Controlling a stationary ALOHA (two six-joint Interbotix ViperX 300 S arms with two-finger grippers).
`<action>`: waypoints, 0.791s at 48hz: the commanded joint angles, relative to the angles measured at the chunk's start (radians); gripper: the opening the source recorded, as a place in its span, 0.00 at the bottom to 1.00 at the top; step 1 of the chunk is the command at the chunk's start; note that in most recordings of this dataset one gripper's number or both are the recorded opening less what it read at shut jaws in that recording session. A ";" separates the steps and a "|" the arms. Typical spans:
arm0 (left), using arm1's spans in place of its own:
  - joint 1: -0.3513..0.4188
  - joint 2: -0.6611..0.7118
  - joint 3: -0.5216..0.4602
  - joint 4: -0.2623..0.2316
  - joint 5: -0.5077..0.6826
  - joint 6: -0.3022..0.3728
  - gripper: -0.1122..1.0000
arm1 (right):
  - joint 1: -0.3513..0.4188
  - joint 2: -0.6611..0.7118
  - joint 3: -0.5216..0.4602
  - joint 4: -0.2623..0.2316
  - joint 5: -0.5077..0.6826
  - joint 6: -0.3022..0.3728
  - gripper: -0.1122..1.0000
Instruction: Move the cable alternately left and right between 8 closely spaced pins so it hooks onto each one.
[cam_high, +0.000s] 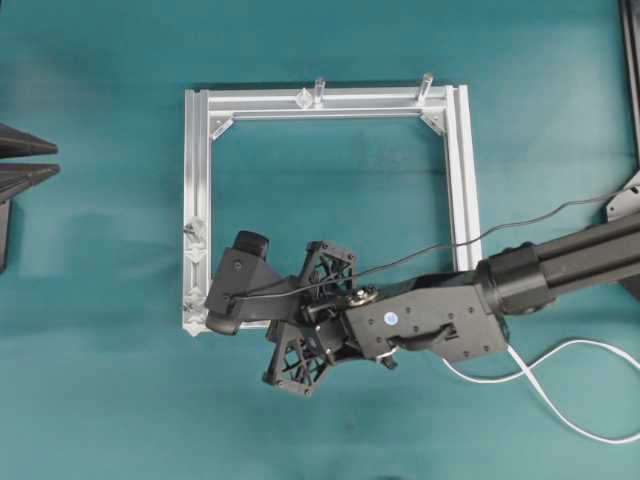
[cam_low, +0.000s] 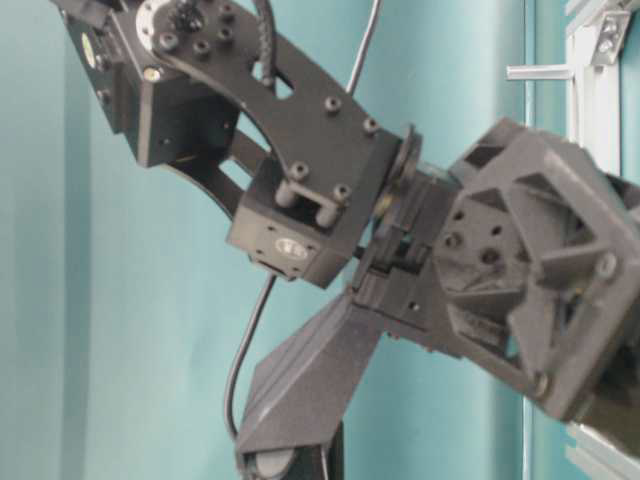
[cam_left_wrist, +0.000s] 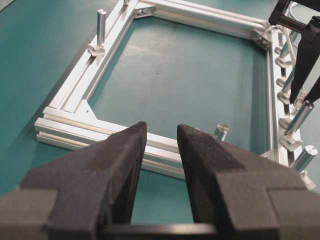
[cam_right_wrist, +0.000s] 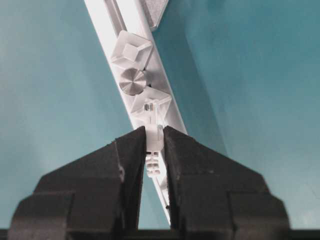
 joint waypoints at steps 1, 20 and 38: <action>-0.002 0.014 -0.012 0.003 -0.005 -0.006 0.42 | -0.003 -0.018 -0.015 -0.005 0.002 -0.002 0.22; -0.002 0.014 -0.012 0.003 -0.005 -0.006 0.42 | -0.061 -0.018 -0.017 -0.003 0.041 -0.034 0.22; -0.002 0.014 -0.012 0.003 -0.005 -0.006 0.42 | -0.124 -0.018 -0.017 -0.014 0.000 -0.057 0.22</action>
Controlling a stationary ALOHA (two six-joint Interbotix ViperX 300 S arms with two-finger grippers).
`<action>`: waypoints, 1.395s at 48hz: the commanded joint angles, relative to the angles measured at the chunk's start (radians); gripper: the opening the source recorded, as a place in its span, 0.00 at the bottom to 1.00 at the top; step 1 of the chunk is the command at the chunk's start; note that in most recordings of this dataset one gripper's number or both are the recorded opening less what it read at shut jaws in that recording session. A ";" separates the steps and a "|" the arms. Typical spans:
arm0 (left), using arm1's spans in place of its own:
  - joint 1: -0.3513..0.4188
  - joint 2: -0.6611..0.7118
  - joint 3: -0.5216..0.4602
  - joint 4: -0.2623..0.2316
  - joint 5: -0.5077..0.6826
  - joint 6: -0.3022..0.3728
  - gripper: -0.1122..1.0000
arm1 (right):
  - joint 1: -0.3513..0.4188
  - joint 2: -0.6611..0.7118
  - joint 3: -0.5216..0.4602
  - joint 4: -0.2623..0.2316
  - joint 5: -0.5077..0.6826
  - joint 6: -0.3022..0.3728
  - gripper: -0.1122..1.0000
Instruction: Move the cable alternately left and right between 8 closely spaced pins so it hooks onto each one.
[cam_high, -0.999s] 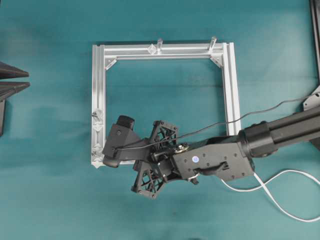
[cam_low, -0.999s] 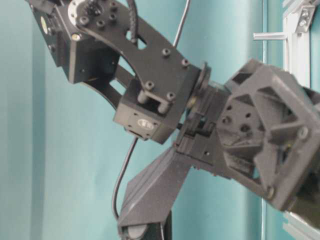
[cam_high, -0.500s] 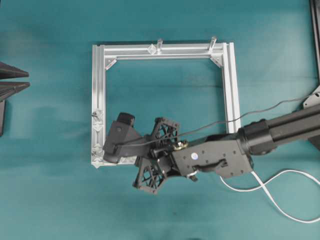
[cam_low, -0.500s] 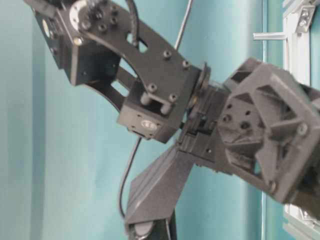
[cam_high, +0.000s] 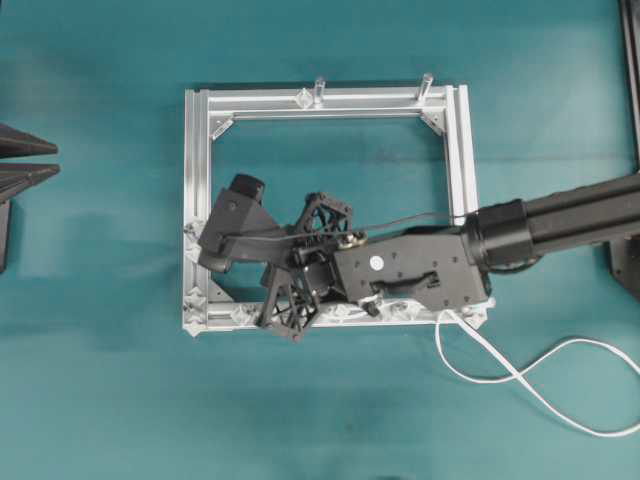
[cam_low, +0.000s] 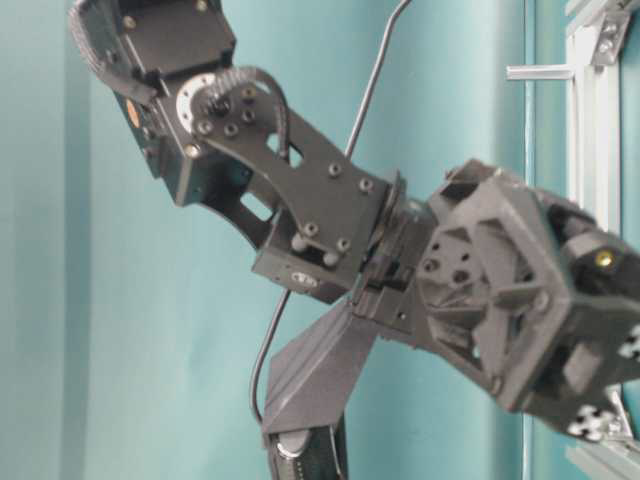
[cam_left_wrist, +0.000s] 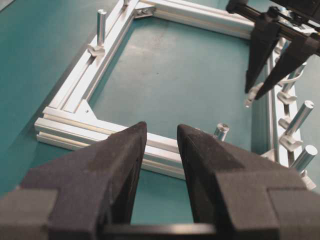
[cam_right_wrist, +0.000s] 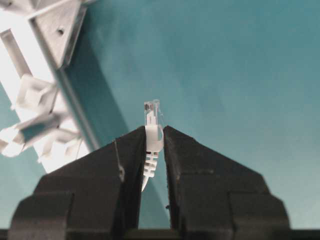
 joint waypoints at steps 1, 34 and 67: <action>-0.002 0.014 -0.012 0.003 -0.005 -0.006 0.42 | -0.014 -0.020 -0.017 -0.006 -0.015 -0.006 0.22; -0.002 0.014 -0.012 0.003 -0.005 -0.006 0.42 | -0.066 0.012 -0.081 -0.006 -0.115 -0.014 0.22; -0.002 0.014 -0.012 0.003 -0.005 -0.006 0.42 | -0.011 0.091 -0.210 0.055 -0.095 -0.115 0.22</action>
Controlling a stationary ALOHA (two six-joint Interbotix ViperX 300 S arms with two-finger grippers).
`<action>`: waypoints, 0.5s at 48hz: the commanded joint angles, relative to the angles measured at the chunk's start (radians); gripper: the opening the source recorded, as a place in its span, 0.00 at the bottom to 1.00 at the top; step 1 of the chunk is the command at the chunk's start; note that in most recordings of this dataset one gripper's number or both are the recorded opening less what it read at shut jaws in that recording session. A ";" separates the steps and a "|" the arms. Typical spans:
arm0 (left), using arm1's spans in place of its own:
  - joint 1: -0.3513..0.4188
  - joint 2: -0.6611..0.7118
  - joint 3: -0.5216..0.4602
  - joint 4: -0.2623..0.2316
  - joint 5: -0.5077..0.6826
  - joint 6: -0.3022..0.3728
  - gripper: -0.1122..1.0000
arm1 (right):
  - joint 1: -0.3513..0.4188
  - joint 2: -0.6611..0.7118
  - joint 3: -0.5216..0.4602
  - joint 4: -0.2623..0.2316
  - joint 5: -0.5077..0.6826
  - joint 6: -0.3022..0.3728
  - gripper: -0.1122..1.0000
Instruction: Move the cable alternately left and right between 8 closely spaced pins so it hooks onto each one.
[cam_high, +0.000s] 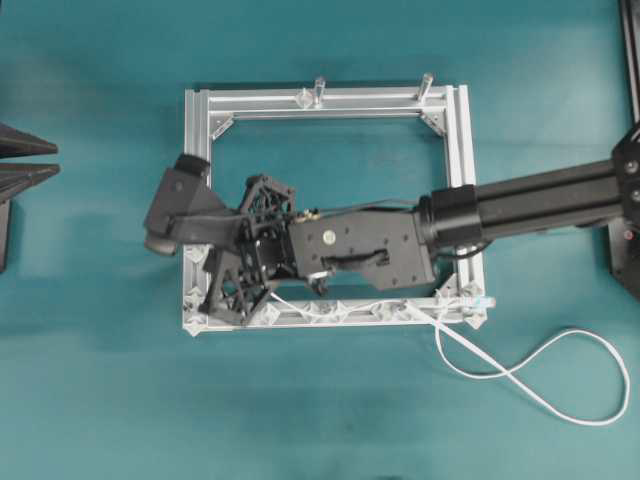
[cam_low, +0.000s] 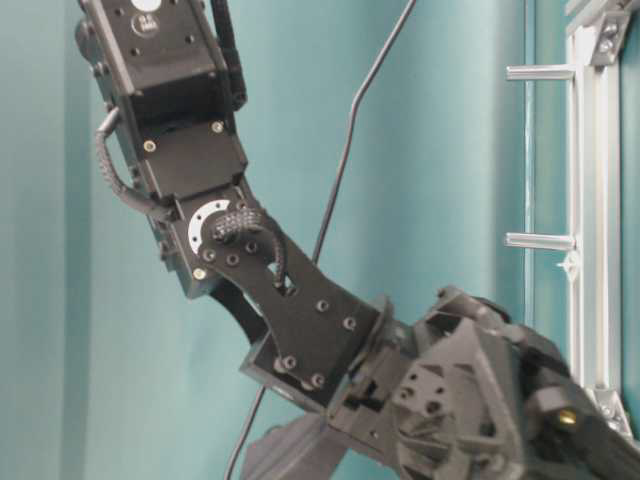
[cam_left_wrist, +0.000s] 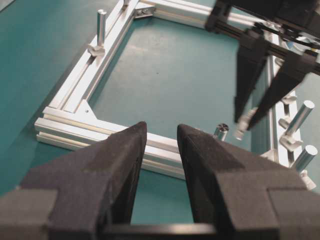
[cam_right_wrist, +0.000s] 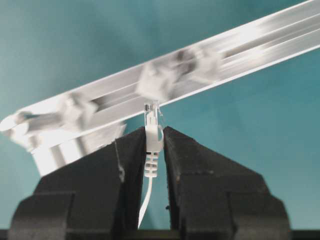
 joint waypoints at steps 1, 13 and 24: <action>-0.003 0.015 -0.012 0.003 -0.005 -0.006 0.42 | 0.025 -0.020 -0.026 0.009 -0.003 -0.002 0.22; -0.003 0.015 -0.012 0.003 -0.005 -0.006 0.42 | 0.058 -0.017 -0.028 0.034 -0.003 0.000 0.22; -0.003 0.015 -0.012 0.003 -0.005 -0.006 0.42 | 0.066 -0.012 -0.037 0.034 -0.002 -0.002 0.22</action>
